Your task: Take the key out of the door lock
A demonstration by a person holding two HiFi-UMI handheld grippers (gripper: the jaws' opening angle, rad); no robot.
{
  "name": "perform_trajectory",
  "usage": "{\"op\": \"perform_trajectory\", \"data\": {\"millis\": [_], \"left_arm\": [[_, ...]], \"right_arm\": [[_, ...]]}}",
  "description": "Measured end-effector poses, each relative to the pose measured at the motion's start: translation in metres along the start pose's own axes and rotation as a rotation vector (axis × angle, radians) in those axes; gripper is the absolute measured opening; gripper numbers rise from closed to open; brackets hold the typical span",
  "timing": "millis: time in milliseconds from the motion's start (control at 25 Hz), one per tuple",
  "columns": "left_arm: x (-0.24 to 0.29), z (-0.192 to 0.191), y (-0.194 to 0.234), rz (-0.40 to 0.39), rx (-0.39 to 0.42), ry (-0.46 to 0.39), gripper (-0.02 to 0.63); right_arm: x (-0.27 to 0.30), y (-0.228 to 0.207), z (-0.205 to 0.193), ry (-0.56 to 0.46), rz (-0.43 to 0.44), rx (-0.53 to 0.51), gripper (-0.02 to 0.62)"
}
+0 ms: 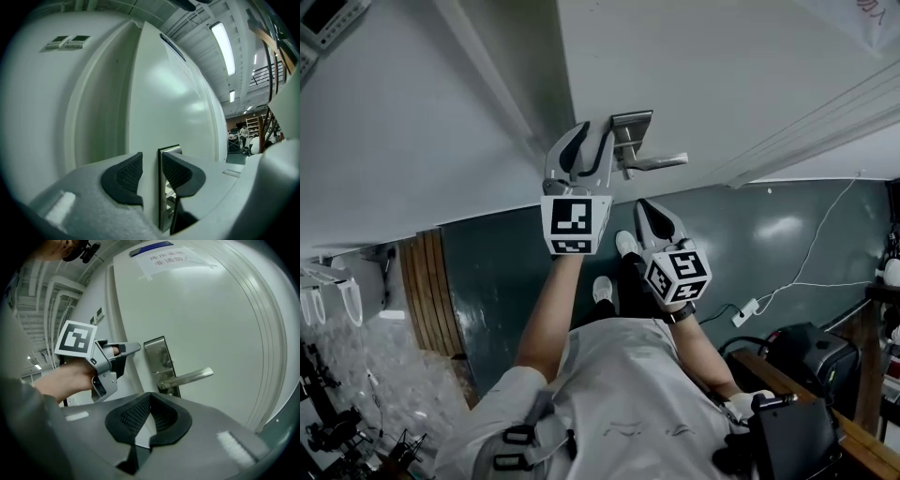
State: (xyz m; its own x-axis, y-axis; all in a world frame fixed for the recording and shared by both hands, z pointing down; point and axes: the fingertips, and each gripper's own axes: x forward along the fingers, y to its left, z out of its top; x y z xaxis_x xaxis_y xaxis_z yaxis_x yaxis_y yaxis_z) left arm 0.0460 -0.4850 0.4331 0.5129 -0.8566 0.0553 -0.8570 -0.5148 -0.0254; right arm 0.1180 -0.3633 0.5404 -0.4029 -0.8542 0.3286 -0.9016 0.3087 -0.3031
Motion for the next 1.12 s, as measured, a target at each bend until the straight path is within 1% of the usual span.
{"op": "perform_trajectory", "data": {"millis": [120, 200, 320, 400, 520, 600, 720, 800, 840, 880, 960, 1120], "left_arm": [[-0.005, 0.000, 0.006, 0.046, 0.025, -0.011, 0.137], [-0.010, 0.000, 0.011, 0.074, 0.034, -0.019, 0.137], [-0.016, 0.003, 0.016, 0.111, 0.038, -0.028, 0.137], [-0.020, 0.002, 0.020, 0.137, 0.030, -0.025, 0.137], [-0.023, -0.004, 0.030, 0.167, 0.013, -0.002, 0.137], [-0.021, -0.010, 0.032, 0.157, -0.001, 0.019, 0.137], [-0.015, -0.014, 0.030, 0.125, -0.007, 0.039, 0.137], [-0.012, -0.015, 0.029, 0.120, -0.009, 0.048, 0.135], [-0.011, -0.016, 0.028, 0.119, -0.014, 0.050, 0.121], [-0.011, -0.017, 0.028, 0.120, -0.021, 0.049, 0.103], [-0.011, -0.016, 0.028, 0.128, -0.033, 0.043, 0.101], [-0.012, -0.015, 0.028, 0.145, -0.041, 0.044, 0.100]], "right_arm": [[0.006, -0.008, -0.013, 0.031, 0.008, 0.037, 0.012], [0.010, -0.011, -0.019, 0.051, 0.017, 0.055, 0.042], [0.016, -0.016, -0.026, 0.071, 0.024, 0.085, 0.055], [0.021, -0.021, -0.033, 0.083, 0.031, 0.124, 0.068], [0.033, -0.029, -0.045, 0.101, 0.044, 0.208, 0.100], [0.043, -0.036, -0.051, 0.102, 0.052, 0.276, 0.120], [0.058, -0.044, -0.054, 0.070, 0.080, 0.409, 0.142], [0.067, -0.047, -0.055, 0.056, 0.102, 0.493, 0.157], [0.071, -0.049, -0.056, 0.053, 0.112, 0.529, 0.160], [0.075, -0.050, -0.056, 0.048, 0.124, 0.563, 0.151], [0.080, -0.049, -0.056, 0.029, 0.160, 0.645, 0.106], [0.083, -0.047, -0.054, -0.027, 0.228, 0.811, 0.061]]}}
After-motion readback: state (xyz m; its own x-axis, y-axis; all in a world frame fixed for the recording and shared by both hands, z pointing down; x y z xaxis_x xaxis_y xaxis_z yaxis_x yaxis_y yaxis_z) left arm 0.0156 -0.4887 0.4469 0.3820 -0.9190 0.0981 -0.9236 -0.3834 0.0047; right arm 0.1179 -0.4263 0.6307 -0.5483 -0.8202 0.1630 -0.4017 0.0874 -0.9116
